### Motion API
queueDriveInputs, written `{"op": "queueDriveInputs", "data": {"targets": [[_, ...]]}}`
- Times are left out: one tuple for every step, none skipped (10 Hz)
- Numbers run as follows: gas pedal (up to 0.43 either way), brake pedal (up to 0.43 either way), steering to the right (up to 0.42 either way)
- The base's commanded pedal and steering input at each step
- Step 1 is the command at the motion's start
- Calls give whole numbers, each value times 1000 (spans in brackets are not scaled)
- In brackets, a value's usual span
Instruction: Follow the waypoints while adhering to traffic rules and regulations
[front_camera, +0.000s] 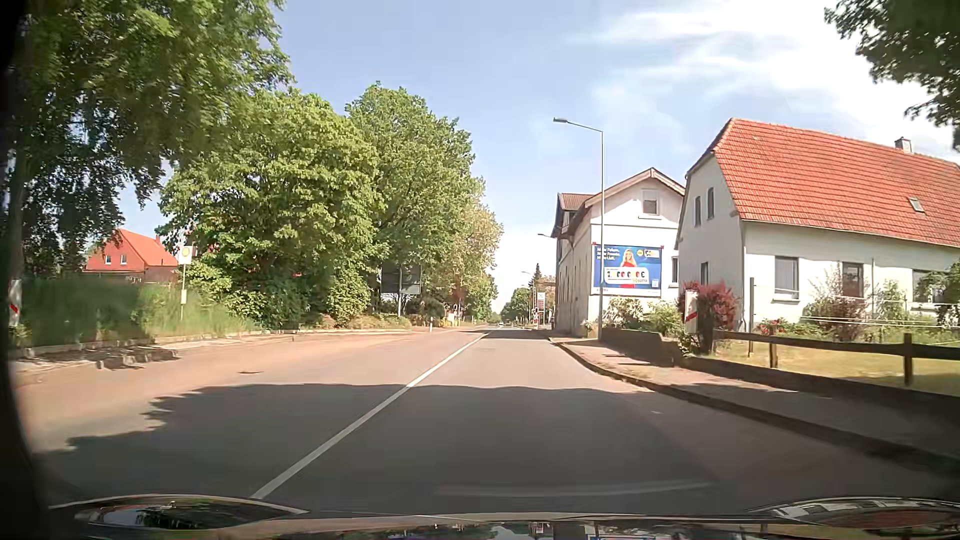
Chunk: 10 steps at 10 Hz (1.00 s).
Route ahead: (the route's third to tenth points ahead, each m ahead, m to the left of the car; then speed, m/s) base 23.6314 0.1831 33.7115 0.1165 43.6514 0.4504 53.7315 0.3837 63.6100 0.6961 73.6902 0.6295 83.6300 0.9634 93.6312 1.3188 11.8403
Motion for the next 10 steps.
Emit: {"op": "queueDriveInputs", "data": {"targets": [[67, 0, -2], [67, 0, -2], [67, 0, -2], [67, 0, -2], [67, 0, -2], [67, 0, -2], [67, 0, -2], [67, 0, -1], [67, 0, 0], [67, 0, 1]]}}
